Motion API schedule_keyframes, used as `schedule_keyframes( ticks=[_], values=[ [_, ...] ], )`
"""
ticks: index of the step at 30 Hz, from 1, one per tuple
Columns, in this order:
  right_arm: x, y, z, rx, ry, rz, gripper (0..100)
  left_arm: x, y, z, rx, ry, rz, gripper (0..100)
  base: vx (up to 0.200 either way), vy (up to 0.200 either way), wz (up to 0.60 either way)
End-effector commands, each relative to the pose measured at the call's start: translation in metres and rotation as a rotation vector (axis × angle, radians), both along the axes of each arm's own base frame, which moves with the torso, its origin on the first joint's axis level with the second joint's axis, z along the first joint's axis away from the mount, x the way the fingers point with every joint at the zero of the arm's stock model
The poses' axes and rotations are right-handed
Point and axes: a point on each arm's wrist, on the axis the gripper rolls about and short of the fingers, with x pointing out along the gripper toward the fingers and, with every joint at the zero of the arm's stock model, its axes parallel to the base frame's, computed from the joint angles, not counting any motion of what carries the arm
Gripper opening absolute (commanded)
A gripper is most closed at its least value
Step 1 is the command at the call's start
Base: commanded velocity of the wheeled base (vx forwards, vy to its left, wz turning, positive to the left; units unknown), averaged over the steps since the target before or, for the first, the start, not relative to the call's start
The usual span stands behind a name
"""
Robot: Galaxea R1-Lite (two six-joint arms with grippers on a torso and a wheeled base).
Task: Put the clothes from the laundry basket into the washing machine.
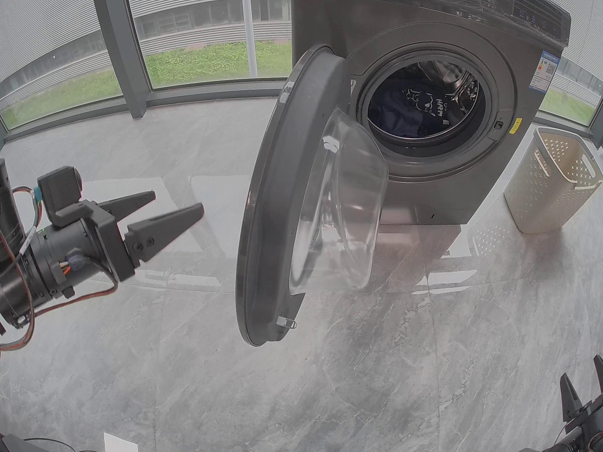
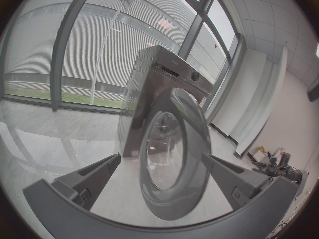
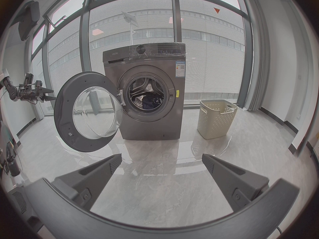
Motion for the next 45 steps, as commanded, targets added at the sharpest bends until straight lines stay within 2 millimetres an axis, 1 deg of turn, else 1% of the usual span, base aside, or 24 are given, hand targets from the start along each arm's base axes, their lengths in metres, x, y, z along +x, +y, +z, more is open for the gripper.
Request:
schedule_keyframes(
  ticks=[1, 2, 4, 5, 8, 13, 15, 19, 20, 21, 24, 25, 26, 29, 30, 31, 36, 38, 39, 42, 45],
  values=[
    [0.000, 0.000, -0.005, 0.000, 0.007, -0.001, 100, 0.016, 0.003, 0.002, 0.003, -0.001, 0.062, 100, 0.000, 0.000, 0.00],
    [0.000, 0.000, -0.005, 0.000, 0.007, -0.001, 100, 0.024, -0.001, -0.001, 0.011, 0.012, 0.072, 100, 0.000, 0.000, 0.00],
    [0.000, 0.000, -0.005, 0.000, 0.007, -0.001, 100, 0.033, -0.009, -0.002, 0.015, 0.015, 0.075, 100, 0.000, 0.000, 0.00],
    [0.000, 0.000, -0.005, 0.000, 0.007, -0.001, 100, 0.036, -0.012, -0.002, 0.015, 0.015, 0.072, 100, 0.000, 0.000, 0.00],
    [0.000, 0.000, -0.005, 0.000, 0.007, -0.001, 100, 0.055, -0.027, 0.000, 0.010, 0.003, 0.075, 100, 0.000, 0.000, 0.00],
    [0.000, 0.000, -0.005, 0.000, 0.007, -0.001, 100, 0.077, -0.053, 0.010, -0.016, -0.037, 0.066, 100, 0.000, 0.000, 0.00],
    [0.000, 0.000, -0.005, 0.000, 0.007, -0.001, 100, 0.083, -0.063, 0.014, -0.024, -0.047, 0.056, 100, 0.000, 0.000, 0.00],
    [0.000, 0.000, -0.005, 0.000, 0.007, -0.001, 100, 0.091, -0.082, 0.015, -0.030, -0.054, 0.023, 100, 0.000, 0.000, 0.00],
    [0.000, 0.000, -0.005, 0.000, 0.007, -0.001, 100, 0.091, -0.082, 0.015, -0.030, -0.054, 0.023, 100, 0.000, 0.000, 0.00],
    [0.000, 0.000, -0.005, 0.000, 0.006, -0.001, 100, 0.094, -0.089, 0.016, -0.035, -0.060, 0.006, 100, 0.000, 0.000, 0.00],
    [0.000, 0.000, -0.005, 0.000, 0.007, 0.000, 100, 0.099, -0.101, 0.018, -0.040, -0.068, -0.014, 100, 0.000, 0.000, 0.00],
    [0.000, 0.000, -0.005, 0.000, 0.007, 0.000, 100, 0.099, -0.102, 0.018, -0.040, -0.068, -0.016, 100, 0.000, 0.000, 0.00],
    [0.000, 0.000, -0.005, -0.002, 0.006, 0.000, 100, 0.103, -0.109, 0.022, -0.047, -0.076, -0.028, 100, 0.000, 0.000, 0.00],
    [0.000, 0.000, -0.005, -0.002, 0.006, 0.000, 100, 0.109, -0.123, 0.026, -0.058, -0.091, -0.049, 100, 0.000, 0.000, 0.00],
    [0.000, 0.000, -0.005, -0.002, 0.006, 0.000, 100, 0.110, -0.125, 0.027, -0.060, -0.094, -0.052, 100, 0.000, 0.000, 0.00],
    [0.000, 0.000, -0.005, -0.002, 0.006, 0.000, 100, 0.113, -0.136, 0.028, -0.063, -0.097, -0.071, 100, 0.000, 0.000, 0.00],
    [0.000, 0.000, -0.005, 0.000, 0.006, 0.000, 100, 0.124, -0.164, 0.026, -0.075, -0.105, -0.097, 100, 0.000, 0.000, 0.00],
    [0.000, 0.000, -0.005, -0.002, 0.006, 0.000, 100, 0.127, -0.169, 0.027, -0.079, -0.112, -0.103, 100, 0.000, 0.000, 0.00],
    [0.000, 0.000, -0.005, -0.002, 0.007, 0.000, 100, 0.131, -0.176, 0.030, -0.087, -0.120, -0.109, 100, 0.000, 0.000, 0.00],
    [0.000, 0.000, -0.005, -0.002, 0.006, 0.000, 100, 0.135, -0.182, 0.031, -0.083, -0.114, -0.112, 100, 0.000, 0.000, 0.00],
    [0.000, 0.000, -0.005, -0.002, 0.006, 0.000, 100, 0.144, -0.195, 0.035, -0.096, -0.114, -0.125, 100, 0.000, 0.000, 0.00]
  ],
)
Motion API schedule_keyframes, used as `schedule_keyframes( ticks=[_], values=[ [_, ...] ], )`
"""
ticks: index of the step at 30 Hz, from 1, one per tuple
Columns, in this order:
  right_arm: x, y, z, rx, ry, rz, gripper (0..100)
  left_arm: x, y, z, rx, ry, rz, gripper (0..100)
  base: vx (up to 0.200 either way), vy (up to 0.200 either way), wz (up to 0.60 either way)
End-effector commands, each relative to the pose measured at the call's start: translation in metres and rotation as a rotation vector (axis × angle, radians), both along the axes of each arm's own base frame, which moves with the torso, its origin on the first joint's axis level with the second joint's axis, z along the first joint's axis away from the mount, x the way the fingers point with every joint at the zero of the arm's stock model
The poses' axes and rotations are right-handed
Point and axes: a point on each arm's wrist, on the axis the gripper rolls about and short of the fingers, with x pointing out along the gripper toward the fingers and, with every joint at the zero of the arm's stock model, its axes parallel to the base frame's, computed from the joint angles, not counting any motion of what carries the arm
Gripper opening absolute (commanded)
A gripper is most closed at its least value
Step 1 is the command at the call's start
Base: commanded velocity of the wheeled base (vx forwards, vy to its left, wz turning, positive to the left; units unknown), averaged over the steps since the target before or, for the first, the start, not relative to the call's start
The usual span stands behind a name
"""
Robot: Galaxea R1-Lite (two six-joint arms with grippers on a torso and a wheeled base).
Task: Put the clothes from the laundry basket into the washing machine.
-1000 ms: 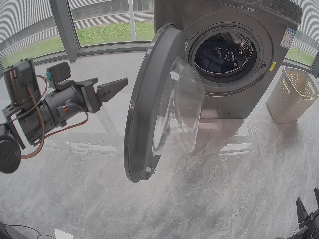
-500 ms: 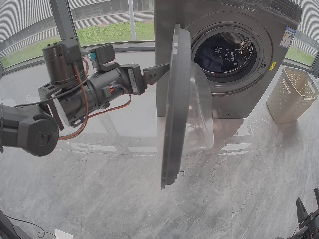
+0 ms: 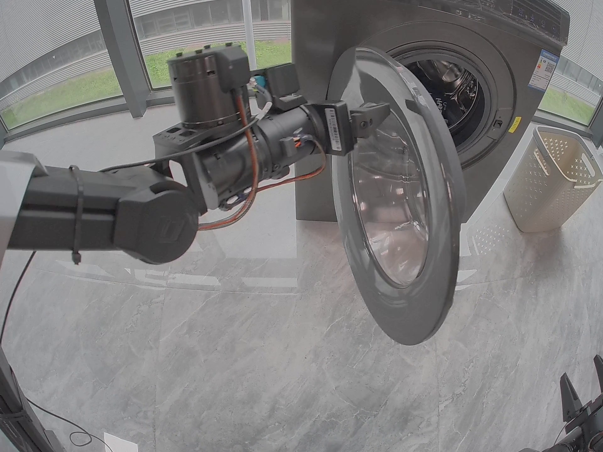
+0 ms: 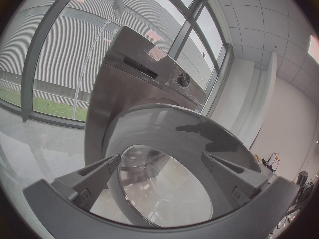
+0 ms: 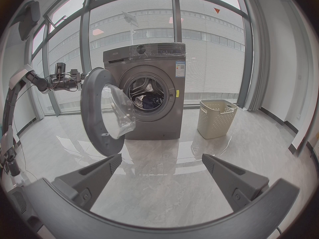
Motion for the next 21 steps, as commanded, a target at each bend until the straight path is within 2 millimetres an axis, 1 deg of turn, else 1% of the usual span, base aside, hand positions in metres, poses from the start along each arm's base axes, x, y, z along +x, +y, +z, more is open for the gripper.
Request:
schedule_keyframes(
  ticks=[1, 4, 7, 10, 11, 16, 20, 21],
  values=[
    [0.000, 0.000, -0.005, 0.000, 0.006, 0.000, 100, 0.019, -0.028, -0.009, 0.002, 0.019, -0.022, 100, 0.000, 0.000, 0.00],
    [0.000, 0.000, -0.005, 0.000, 0.006, 0.000, 100, 0.027, -0.035, -0.009, -0.008, 0.022, -0.024, 100, 0.000, 0.000, 0.00],
    [0.000, 0.000, -0.005, 0.000, 0.006, 0.000, 100, 0.039, -0.052, -0.008, -0.041, 0.031, -0.027, 100, 0.000, 0.000, 0.00],
    [0.000, 0.000, -0.005, 0.000, 0.006, 0.000, 100, 0.050, -0.061, -0.003, -0.100, 0.038, 0.021, 100, 0.000, 0.000, 0.00],
    [0.000, 0.000, -0.005, 0.000, 0.006, 0.000, 100, 0.058, -0.066, -0.014, -0.111, 0.074, 0.057, 100, 0.000, 0.000, 0.00],
    [0.000, 0.000, -0.005, 0.000, 0.006, 0.000, 100, 0.060, -0.065, -0.016, -0.120, 0.091, 0.096, 100, 0.000, 0.000, 0.00],
    [0.000, 0.000, -0.005, 0.000, 0.006, 0.000, 100, 0.058, -0.063, -0.012, -0.142, 0.099, 0.122, 100, 0.000, 0.000, 0.00],
    [0.000, 0.000, -0.005, 0.000, 0.006, 0.000, 100, 0.056, -0.061, -0.006, -0.148, 0.097, 0.122, 100, 0.000, 0.000, 0.00]
  ],
)
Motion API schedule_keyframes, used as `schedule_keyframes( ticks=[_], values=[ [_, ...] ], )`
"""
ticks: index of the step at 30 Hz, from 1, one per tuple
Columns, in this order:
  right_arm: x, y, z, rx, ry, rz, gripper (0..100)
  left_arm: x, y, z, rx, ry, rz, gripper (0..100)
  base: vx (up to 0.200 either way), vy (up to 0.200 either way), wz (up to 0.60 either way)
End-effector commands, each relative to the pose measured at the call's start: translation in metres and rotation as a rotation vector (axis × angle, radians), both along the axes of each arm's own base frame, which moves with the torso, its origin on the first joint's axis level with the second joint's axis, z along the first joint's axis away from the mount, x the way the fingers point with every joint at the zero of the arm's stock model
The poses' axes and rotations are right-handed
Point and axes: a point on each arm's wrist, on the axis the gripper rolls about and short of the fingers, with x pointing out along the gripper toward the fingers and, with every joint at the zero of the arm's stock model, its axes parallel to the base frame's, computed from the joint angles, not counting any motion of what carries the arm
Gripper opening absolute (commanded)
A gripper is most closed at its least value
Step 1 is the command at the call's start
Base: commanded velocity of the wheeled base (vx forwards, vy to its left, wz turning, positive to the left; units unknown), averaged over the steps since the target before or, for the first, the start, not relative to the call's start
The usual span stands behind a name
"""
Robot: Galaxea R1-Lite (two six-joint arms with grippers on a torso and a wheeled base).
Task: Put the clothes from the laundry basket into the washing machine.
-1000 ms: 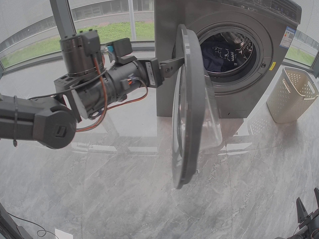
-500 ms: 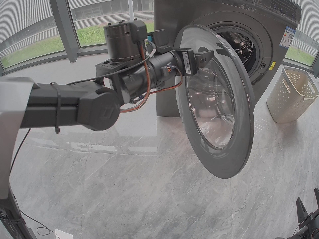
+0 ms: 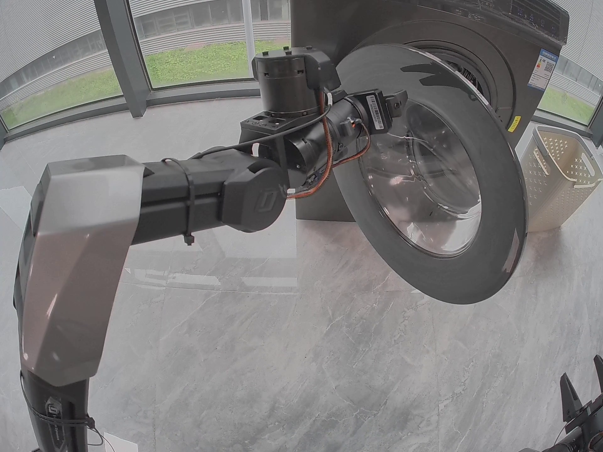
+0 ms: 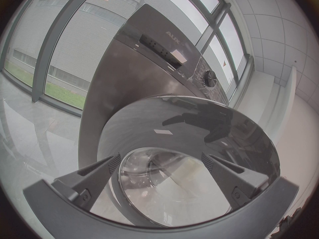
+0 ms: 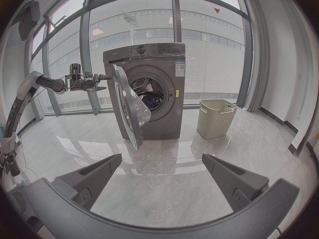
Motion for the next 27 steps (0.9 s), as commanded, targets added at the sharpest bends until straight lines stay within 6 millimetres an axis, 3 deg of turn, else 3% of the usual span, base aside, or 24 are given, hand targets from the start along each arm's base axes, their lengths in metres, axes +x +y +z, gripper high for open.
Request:
schedule_keyframes(
  ticks=[1, 12, 16, 18, 27],
  values=[
    [0.000, 0.000, -0.005, 0.000, 0.006, 0.000, 100, -0.001, 0.001, 0.004, -0.009, 0.003, 0.003, 100, 0.000, 0.000, 0.00],
    [0.000, 0.000, -0.005, 0.000, 0.006, 0.000, 100, -0.020, -0.002, 0.006, 0.004, 0.027, -0.033, 100, 0.000, 0.000, 0.00],
    [0.000, 0.000, -0.005, 0.000, 0.006, 0.000, 100, -0.011, -0.009, 0.006, -0.061, 0.030, -0.027, 100, 0.000, 0.000, 0.00],
    [0.000, 0.000, -0.005, 0.000, 0.006, 0.000, 100, -0.003, -0.010, -0.006, -0.062, 0.047, 0.011, 100, 0.000, 0.000, 0.00],
    [0.000, 0.000, -0.005, 0.000, 0.006, 0.000, 100, 0.002, -0.011, -0.010, -0.090, 0.034, 0.036, 100, 0.000, 0.000, 0.00]
  ],
)
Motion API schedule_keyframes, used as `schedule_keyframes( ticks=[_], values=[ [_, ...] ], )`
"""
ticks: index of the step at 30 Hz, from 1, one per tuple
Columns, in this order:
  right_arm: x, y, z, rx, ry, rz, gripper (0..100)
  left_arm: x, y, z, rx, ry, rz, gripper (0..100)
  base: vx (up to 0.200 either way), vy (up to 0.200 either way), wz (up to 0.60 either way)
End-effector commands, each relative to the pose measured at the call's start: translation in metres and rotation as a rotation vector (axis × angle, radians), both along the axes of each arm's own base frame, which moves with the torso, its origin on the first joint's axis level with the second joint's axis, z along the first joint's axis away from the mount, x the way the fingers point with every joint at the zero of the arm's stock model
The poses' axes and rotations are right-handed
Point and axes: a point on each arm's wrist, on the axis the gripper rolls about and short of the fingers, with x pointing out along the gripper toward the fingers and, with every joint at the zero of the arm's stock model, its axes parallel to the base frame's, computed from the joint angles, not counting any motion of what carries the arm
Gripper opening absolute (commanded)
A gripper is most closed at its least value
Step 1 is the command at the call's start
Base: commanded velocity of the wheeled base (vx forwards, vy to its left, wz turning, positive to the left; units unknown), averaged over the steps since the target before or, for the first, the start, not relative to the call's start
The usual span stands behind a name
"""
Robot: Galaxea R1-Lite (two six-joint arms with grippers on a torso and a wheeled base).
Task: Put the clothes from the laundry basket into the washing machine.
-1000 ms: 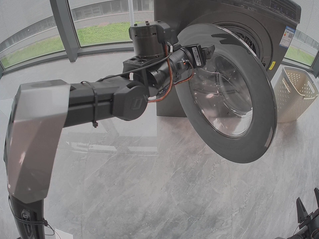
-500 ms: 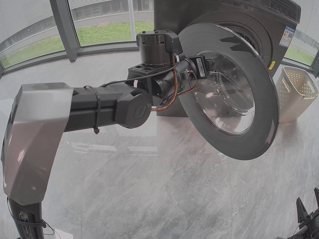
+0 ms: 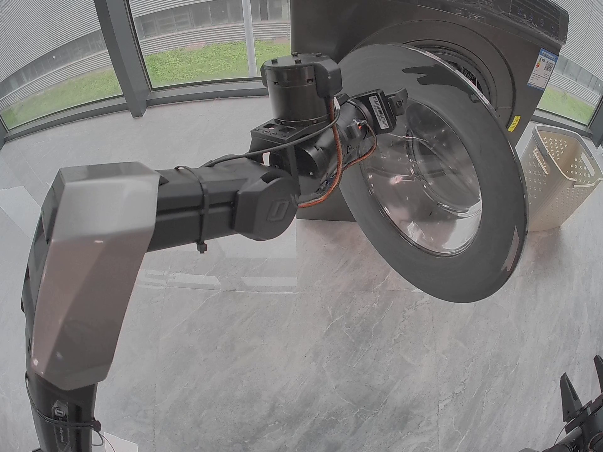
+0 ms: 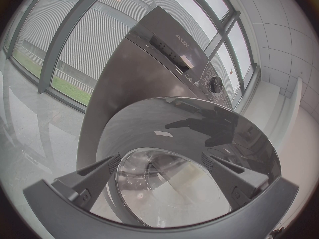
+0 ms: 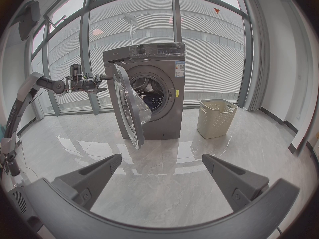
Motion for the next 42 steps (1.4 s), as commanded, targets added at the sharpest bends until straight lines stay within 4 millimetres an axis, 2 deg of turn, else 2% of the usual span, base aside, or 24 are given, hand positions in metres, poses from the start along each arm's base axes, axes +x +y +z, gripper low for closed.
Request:
schedule_keyframes(
  ticks=[1, 4, 6, 7, 8, 9, 11, 12, 13, 14, 15, 19, 21, 23, 25, 26, 27, 33, 34, 36, 42],
  values=[
    [0.000, 0.000, -0.005, 0.000, 0.006, 0.000, 100, 0.001, -0.001, -0.003, -0.002, 0.002, 0.006, 100, 0.000, 0.000, 0.00],
    [0.000, 0.000, -0.005, 0.000, 0.008, 0.000, 100, -0.012, 0.011, 0.018, -0.007, 0.002, 0.032, 100, 0.000, 0.000, 0.00],
    [0.000, 0.000, -0.005, 0.000, 0.006, 0.000, 100, -0.032, 0.025, 0.025, 0.046, 0.049, 0.017, 100, 0.000, 0.000, 0.00],
    [0.000, 0.000, -0.005, 0.000, 0.006, 0.000, 100, -0.043, 0.034, 0.027, 0.069, 0.070, 0.010, 100, 0.000, 0.000, 0.00],
    [0.000, 0.000, -0.005, 0.000, 0.006, 0.000, 100, -0.045, 0.035, 0.027, 0.072, 0.073, 0.009, 100, 0.000, 0.000, 0.00],
    [0.000, 0.000, -0.005, 0.000, 0.006, 0.000, 100, -0.069, 0.056, 0.024, 0.117, 0.110, -0.006, 100, 0.000, 0.000, 0.00],
    [0.000, 0.000, -0.005, 0.000, 0.008, 0.000, 100, -0.088, 0.073, 0.019, 0.154, 0.137, -0.027, 100, 0.000, 0.000, 0.00],
    [0.000, 0.000, -0.005, 0.000, 0.006, 0.000, 100, -0.117, 0.096, 0.013, 0.196, 0.159, -0.065, 100, 0.000, 0.000, 0.00],
    [0.000, 0.000, -0.005, 0.000, 0.006, 0.000, 100, -0.120, 0.098, 0.012, 0.200, 0.161, -0.069, 100, 0.000, 0.000, 0.00],
    [0.000, 0.000, -0.005, 0.000, 0.006, 0.000, 100, -0.149, 0.123, 0.004, 0.240, 0.165, -0.094, 100, 0.000, 0.000, 0.00],
    [0.000, 0.000, -0.005, 0.000, 0.006, 0.000, 100, -0.169, 0.143, -0.002, 0.265, 0.156, -0.094, 100, 0.000, 0.000, 0.00],
    [0.000, 0.000, -0.005, 0.000, 0.006, 0.000, 100, -0.229, 0.207, -0.020, 0.336, 0.084, -0.054, 100, 0.000, 0.000, 0.00],
    [0.000, 0.000, -0.005, 0.000, 0.006, 0.000, 100, -0.252, 0.239, -0.037, 0.363, 0.066, 0.006, 100, 0.000, 0.000, 0.00],
    [0.000, 0.000, -0.005, 0.000, 0.006, 0.000, 100, -0.269, 0.260, -0.055, 0.373, 0.064, 0.056, 100, 0.000, 0.000, 0.00],
    [0.000, 0.000, -0.005, 0.000, 0.006, 0.000, 100, -0.273, 0.264, -0.060, 0.372, 0.065, 0.064, 100, 0.000, 0.000, 0.00],
    [0.000, 0.000, -0.005, 0.000, 0.006, 0.000, 100, -0.301, 0.287, -0.092, 0.360, 0.071, 0.100, 100, 0.000, 0.000, 0.00],
    [0.000, 0.000, -0.005, 0.000, 0.006, 0.000, 100, -0.311, 0.295, -0.105, 0.359, 0.068, 0.126, 100, 0.000, 0.000, 0.00],
    [0.000, 0.000, -0.005, 0.000, 0.006, 0.000, 100, -0.344, 0.317, -0.139, 0.310, 0.001, 0.295, 100, 0.000, 0.000, 0.00],
    [0.000, 0.000, -0.005, 0.000, 0.006, 0.000, 100, -0.345, 0.317, -0.140, 0.308, 0.000, 0.298, 100, 0.000, 0.000, 0.00],
    [0.000, 0.000, -0.005, 0.000, 0.006, 0.000, 100, -0.357, 0.321, -0.161, 0.305, -0.012, 0.350, 100, 0.000, 0.000, 0.00],
    [0.000, 0.000, -0.005, 0.000, 0.006, 0.000, 100, -0.374, 0.322, -0.185, 0.337, 0.015, 0.409, 100, 0.000, 0.000, 0.00]
  ],
)
